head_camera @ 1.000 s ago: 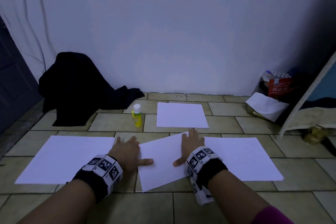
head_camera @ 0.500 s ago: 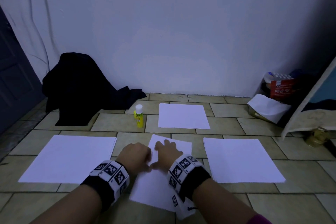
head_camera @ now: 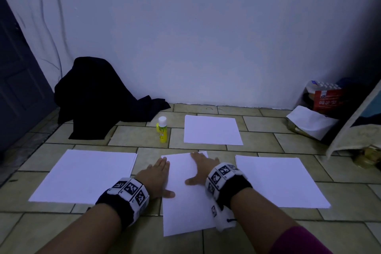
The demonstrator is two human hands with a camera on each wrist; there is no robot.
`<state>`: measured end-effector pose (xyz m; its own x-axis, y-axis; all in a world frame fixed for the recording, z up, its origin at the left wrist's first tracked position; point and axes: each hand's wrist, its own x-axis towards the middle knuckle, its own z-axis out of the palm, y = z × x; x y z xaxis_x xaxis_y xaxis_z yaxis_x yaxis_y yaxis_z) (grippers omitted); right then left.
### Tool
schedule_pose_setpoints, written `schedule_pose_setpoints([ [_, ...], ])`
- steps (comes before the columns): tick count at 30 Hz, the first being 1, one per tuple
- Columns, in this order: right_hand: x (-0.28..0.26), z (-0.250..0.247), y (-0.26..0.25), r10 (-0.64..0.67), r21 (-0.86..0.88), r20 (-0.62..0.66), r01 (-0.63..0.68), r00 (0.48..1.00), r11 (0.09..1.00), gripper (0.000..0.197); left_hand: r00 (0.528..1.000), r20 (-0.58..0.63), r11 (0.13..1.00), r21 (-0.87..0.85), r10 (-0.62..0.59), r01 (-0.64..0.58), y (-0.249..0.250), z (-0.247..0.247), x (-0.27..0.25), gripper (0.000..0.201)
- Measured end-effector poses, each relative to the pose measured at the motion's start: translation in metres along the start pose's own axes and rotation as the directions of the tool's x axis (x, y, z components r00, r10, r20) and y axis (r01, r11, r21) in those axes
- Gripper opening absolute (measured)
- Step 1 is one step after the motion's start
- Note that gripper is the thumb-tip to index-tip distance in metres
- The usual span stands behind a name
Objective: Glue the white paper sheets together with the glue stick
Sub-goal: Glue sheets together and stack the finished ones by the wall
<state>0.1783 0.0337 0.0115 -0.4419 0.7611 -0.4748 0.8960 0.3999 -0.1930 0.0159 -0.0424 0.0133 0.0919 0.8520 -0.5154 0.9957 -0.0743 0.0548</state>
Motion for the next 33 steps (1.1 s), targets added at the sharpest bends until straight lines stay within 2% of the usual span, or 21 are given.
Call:
schedule_pose_setpoints([
  [3,0.001,-0.005,0.014,0.051,-0.013,-0.007,-0.051,0.999,0.999,0.109,1.000,0.013,1.000,0.014,-0.002,0.002,-0.001,-0.002,0.001,0.102],
  [5,0.001,-0.008,0.011,0.070,-0.060,-0.058,-0.074,0.996,0.995,0.107,0.999,0.020,0.998,0.040,-0.039,0.038,-0.002,-0.012,0.001,0.097],
  [8,-0.003,-0.010,-0.005,0.075,-0.212,-0.167,-0.110,0.983,0.971,0.083,0.990,-0.119,0.989,0.115,-0.081,0.095,-0.002,-0.031,-0.001,0.064],
  [11,-0.004,-0.006,-0.024,0.052,-0.250,-0.167,-0.093,0.985,0.964,0.049,0.973,-0.232,0.997,0.074,-0.014,0.032,-0.001,-0.031,0.003,0.035],
  [12,-0.003,-0.002,-0.029,0.051,-0.210,-0.151,-0.082,0.987,0.974,0.042,0.974,-0.227,1.000,0.027,0.011,-0.005,-0.001,-0.026,0.005,0.036],
  [14,0.000,0.006,-0.038,0.038,-0.141,-0.133,-0.056,0.990,0.988,0.040,0.981,-0.192,0.999,0.008,0.041,-0.040,0.003,-0.018,0.006,0.046],
  [18,0.004,0.016,-0.048,-0.046,-0.076,-0.081,0.039,0.996,0.996,0.062,0.971,-0.235,0.995,0.097,0.041,-0.019,0.009,-0.013,0.007,0.050],
  [20,0.007,0.017,-0.048,-0.081,-0.063,-0.032,0.079,0.996,0.995,0.071,0.972,-0.235,0.997,0.077,0.026,-0.008,0.006,-0.009,0.009,0.063],
  [22,0.010,0.017,-0.043,-0.104,-0.076,0.017,0.105,0.994,0.992,0.076,0.985,-0.171,1.000,0.018,-0.015,0.018,-0.003,-0.003,0.012,0.084],
  [24,0.009,0.015,-0.034,-0.112,-0.093,0.053,0.117,0.992,0.989,0.083,0.997,-0.062,0.999,-0.042,-0.035,0.032,-0.013,0.002,0.014,0.095],
  [27,0.005,0.008,-0.008,-0.083,-0.103,0.078,0.091,0.993,0.991,0.104,1.000,-0.001,0.992,-0.123,-0.012,0.012,-0.021,0.003,0.017,0.099],
  [33,-0.001,-0.008,0.057,0.060,-0.149,0.113,-0.043,0.992,0.988,0.130,0.999,0.004,0.997,-0.073,0.032,-0.032,-0.030,0.004,0.016,0.112],
])
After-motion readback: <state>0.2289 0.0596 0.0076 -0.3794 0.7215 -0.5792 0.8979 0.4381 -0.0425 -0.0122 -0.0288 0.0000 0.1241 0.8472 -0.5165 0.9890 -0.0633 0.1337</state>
